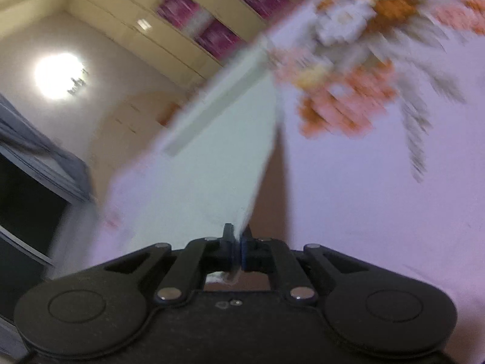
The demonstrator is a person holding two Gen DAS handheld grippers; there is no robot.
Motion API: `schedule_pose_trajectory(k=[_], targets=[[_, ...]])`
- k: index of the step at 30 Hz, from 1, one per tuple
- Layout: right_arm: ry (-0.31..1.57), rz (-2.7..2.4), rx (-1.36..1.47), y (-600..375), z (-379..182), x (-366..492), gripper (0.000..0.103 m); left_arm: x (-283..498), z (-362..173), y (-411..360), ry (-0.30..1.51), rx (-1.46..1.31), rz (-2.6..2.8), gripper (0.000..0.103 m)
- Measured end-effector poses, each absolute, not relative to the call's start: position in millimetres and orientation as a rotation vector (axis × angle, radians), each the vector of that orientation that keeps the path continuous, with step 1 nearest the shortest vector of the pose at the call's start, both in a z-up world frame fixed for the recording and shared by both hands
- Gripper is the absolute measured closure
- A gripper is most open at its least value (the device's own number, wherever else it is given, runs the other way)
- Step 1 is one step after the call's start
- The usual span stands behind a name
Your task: Fold small clothes
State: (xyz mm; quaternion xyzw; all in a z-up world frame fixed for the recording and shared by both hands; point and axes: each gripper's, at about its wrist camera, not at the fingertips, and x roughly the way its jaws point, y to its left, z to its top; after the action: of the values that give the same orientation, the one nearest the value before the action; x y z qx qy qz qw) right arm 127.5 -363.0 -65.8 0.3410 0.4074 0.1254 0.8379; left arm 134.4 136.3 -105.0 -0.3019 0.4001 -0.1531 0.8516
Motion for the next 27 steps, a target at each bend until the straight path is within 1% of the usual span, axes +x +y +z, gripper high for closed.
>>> schedule_pose_trajectory(k=[4, 7, 11, 16, 27], targets=[[0.842, 0.247, 0.738, -359.0, -66.1, 124.8, 0.098, 133.1, -109.0, 136.2, 0.827, -0.657, -0.309, 0.099], [0.86, 0.235, 0.721, -358.4, -70.2, 125.4, 0.098, 130.1, -112.2, 138.5, 0.817, -0.661, -0.306, 0.099], [0.857, 0.225, 0.785, -363.1, -77.7, 125.1, 0.098, 125.4, -109.9, 135.3, 0.813, -0.614, -0.286, 0.099], [0.857, 0.213, 0.749, -357.7, -70.4, 121.3, 0.098, 122.2, -104.8, 137.5, 0.811, -0.588, -0.274, 0.099], [0.773, 0.253, 0.632, -349.9, -24.4, 132.8, 0.098, 122.6, -70.1, 143.8, 0.715, -0.582, -0.322, 0.099]])
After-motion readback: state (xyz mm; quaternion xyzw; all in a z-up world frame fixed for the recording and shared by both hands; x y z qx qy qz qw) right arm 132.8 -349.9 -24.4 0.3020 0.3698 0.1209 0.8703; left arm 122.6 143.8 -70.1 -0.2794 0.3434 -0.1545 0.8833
